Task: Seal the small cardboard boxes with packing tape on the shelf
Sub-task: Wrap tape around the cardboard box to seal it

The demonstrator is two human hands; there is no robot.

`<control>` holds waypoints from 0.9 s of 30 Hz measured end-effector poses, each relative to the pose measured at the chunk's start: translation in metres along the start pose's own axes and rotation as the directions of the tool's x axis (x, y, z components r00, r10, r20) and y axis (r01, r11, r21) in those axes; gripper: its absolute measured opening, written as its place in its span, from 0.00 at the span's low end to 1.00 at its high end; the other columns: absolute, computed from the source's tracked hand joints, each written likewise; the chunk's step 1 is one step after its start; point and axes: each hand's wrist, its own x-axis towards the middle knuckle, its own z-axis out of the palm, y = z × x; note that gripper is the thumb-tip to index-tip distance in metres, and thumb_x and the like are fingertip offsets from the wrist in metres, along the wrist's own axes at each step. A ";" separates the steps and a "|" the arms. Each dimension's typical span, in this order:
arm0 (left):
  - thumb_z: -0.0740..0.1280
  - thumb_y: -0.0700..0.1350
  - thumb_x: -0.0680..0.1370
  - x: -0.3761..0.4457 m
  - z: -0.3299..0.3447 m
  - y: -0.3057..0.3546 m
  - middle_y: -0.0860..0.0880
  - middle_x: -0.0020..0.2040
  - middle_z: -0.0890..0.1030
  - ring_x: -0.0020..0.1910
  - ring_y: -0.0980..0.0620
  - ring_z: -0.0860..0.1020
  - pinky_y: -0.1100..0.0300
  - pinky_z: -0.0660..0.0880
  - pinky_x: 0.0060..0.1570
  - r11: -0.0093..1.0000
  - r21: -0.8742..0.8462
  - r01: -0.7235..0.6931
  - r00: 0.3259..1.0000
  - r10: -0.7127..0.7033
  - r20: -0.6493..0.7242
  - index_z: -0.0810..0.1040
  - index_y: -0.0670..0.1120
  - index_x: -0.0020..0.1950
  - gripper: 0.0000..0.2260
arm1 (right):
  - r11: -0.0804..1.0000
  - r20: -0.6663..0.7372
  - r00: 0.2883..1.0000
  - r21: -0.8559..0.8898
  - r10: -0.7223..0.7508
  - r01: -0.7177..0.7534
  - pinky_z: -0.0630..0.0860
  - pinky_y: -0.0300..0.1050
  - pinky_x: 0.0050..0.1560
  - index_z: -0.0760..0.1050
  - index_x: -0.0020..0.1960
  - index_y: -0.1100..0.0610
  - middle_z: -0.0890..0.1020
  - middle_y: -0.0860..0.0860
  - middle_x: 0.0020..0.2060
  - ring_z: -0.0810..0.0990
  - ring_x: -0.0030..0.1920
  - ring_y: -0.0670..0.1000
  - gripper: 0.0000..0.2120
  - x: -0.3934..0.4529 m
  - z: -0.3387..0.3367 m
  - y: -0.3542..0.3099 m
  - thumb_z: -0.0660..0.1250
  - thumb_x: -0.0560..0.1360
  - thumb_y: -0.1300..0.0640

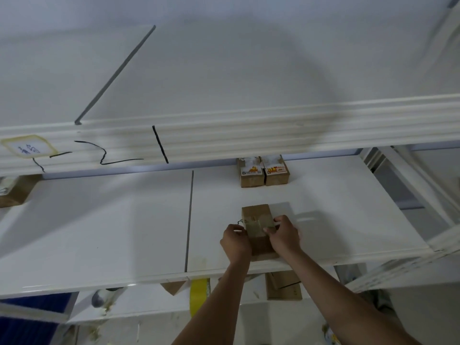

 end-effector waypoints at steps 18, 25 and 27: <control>0.59 0.37 0.79 -0.009 -0.017 0.029 0.43 0.46 0.79 0.39 0.48 0.75 0.61 0.69 0.31 0.973 0.028 0.230 0.946 -0.231 0.228 0.76 0.39 0.48 0.06 | 0.980 -0.074 0.997 -0.195 -0.036 0.021 0.70 0.42 0.44 0.76 0.56 0.57 0.82 0.53 0.51 0.77 0.48 0.51 0.06 0.006 0.008 -0.004 0.64 0.80 0.60; 0.57 0.40 0.81 -0.008 -0.027 0.036 0.41 0.54 0.79 0.52 0.45 0.79 0.55 0.75 0.44 0.960 -0.025 0.278 0.905 -0.253 0.341 0.72 0.42 0.48 0.06 | 0.975 0.008 1.000 -0.223 0.011 -0.009 0.75 0.43 0.43 0.73 0.52 0.53 0.81 0.50 0.47 0.77 0.44 0.50 0.05 0.006 0.000 -0.013 0.67 0.78 0.53; 0.57 0.41 0.82 -0.013 -0.031 0.041 0.41 0.56 0.79 0.52 0.45 0.78 0.55 0.76 0.49 0.958 -0.047 0.282 0.892 -0.244 0.380 0.72 0.42 0.50 0.06 | 0.981 0.037 0.997 -0.185 0.062 -0.054 0.79 0.51 0.52 0.72 0.49 0.50 0.80 0.50 0.44 0.79 0.44 0.50 0.07 0.011 0.001 -0.012 0.67 0.76 0.48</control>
